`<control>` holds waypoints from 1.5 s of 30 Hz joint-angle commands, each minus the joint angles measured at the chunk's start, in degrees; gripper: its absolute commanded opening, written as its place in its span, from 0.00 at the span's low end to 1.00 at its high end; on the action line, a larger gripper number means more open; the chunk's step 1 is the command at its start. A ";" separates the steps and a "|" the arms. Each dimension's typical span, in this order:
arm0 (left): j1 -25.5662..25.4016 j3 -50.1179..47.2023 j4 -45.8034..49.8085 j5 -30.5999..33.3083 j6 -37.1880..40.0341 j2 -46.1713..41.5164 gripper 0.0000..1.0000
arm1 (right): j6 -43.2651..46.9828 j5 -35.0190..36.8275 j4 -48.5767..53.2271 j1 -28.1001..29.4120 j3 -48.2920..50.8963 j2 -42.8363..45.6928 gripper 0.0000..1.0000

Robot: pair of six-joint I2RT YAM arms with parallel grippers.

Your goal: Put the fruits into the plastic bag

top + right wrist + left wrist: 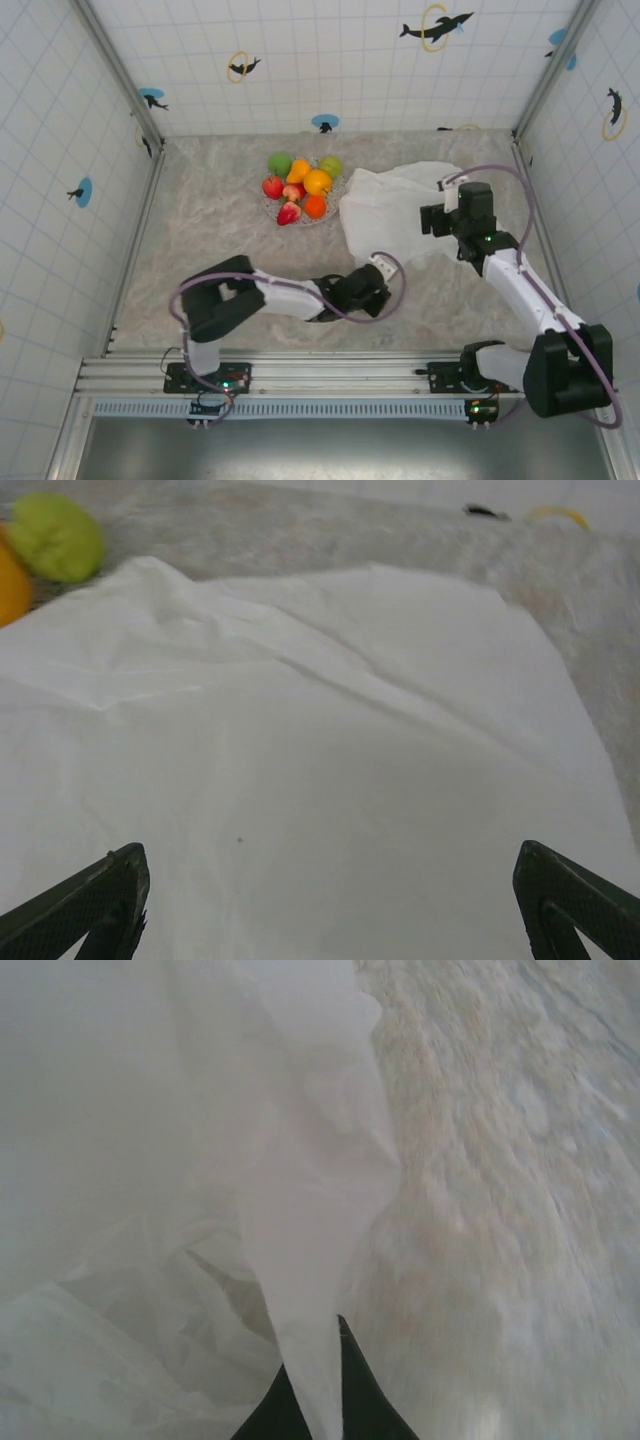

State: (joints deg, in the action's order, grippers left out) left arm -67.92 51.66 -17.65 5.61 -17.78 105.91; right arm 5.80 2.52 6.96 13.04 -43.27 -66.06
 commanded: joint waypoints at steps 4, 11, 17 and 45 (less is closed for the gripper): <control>9.63 -7.47 8.35 -21.05 -1.26 -19.75 0.00 | 16.07 -6.73 -1.83 5.18 3.15 7.40 0.96; 17.82 -7.85 15.93 -25.54 -5.04 -29.66 0.00 | 19.31 -10.93 12.18 11.99 -3.35 9.12 0.96; 19.90 -5.32 17.48 -26.68 -5.94 -30.57 0.00 | 16.32 -2.73 17.46 22.82 -3.11 13.28 0.97; 24.06 3.35 8.28 -36.58 -13.71 -22.04 0.00 | 3.16 10.32 23.51 21.15 -6.00 10.79 0.00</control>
State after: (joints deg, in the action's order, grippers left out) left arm -44.07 49.89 -5.76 -28.93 -30.24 82.06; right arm 17.04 13.54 18.85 34.94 -42.13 -57.23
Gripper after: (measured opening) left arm 0.041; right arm 0.048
